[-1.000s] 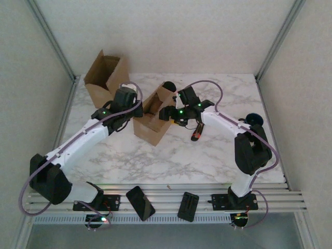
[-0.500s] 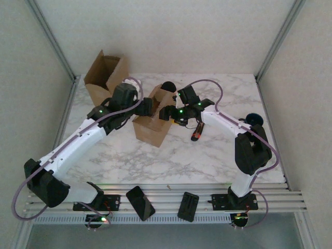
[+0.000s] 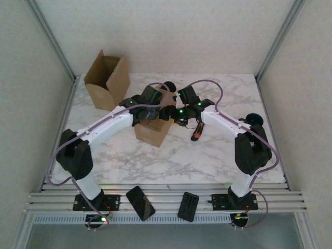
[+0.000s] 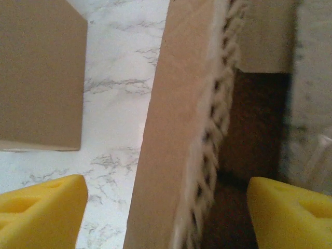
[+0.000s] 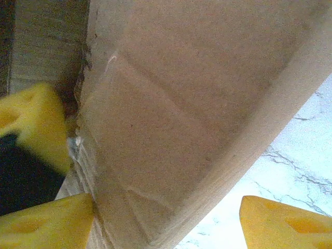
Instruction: Unpack the express box
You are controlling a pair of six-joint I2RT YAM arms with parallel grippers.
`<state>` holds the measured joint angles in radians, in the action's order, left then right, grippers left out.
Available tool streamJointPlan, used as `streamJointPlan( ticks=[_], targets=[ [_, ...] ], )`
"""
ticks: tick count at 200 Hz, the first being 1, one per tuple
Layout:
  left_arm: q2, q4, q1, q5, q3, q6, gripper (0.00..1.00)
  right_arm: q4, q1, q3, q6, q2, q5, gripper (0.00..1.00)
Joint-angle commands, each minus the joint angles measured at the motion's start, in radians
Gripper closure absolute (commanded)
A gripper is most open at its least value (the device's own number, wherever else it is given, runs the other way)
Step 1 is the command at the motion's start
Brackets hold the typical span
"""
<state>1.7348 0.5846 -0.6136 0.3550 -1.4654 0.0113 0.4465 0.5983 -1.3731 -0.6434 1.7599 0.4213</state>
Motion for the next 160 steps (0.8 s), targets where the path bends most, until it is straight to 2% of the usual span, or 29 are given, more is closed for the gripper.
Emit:
streamJointPlan(
  ticks=[1, 25, 41, 62, 77, 103, 134, 160],
  targets=[
    [0.045, 0.024, 0.009, 0.086, -0.063, -0.025, 0.3, 0.004, 0.005, 0.02, -0.006, -0.013, 0.002, 0.26],
    [0.049, 0.021, 0.008, 0.087, -0.082, -0.021, 0.47, 0.009, 0.006, 0.027, -0.001, -0.023, 0.002, 0.26],
    [0.033, 0.022, 0.008, 0.085, -0.085, -0.02, 0.67, 0.009, 0.006, 0.029, -0.001, -0.025, 0.0, 0.26],
    [0.008, 0.032, 0.008, 0.081, -0.088, -0.02, 0.83, 0.009, 0.006, 0.031, 0.001, -0.023, 0.001, 0.26],
    [-0.007, 0.038, 0.009, 0.073, -0.088, -0.014, 1.0, 0.009, 0.006, 0.033, -0.001, -0.023, -0.001, 0.26],
    [-0.034, 0.057, 0.009, 0.042, -0.086, 0.019, 1.0, 0.026, 0.005, 0.032, 0.007, -0.027, -0.012, 0.24],
    [-0.086, 0.094, 0.008, -0.01, -0.085, 0.127, 1.0, 0.117, 0.005, 0.0, 0.053, -0.083, -0.071, 0.09],
    [-0.142, 0.141, 0.003, -0.019, -0.077, 0.234, 1.0, 0.253, 0.015, -0.058, 0.11, -0.176, -0.2, 0.01]
  ],
)
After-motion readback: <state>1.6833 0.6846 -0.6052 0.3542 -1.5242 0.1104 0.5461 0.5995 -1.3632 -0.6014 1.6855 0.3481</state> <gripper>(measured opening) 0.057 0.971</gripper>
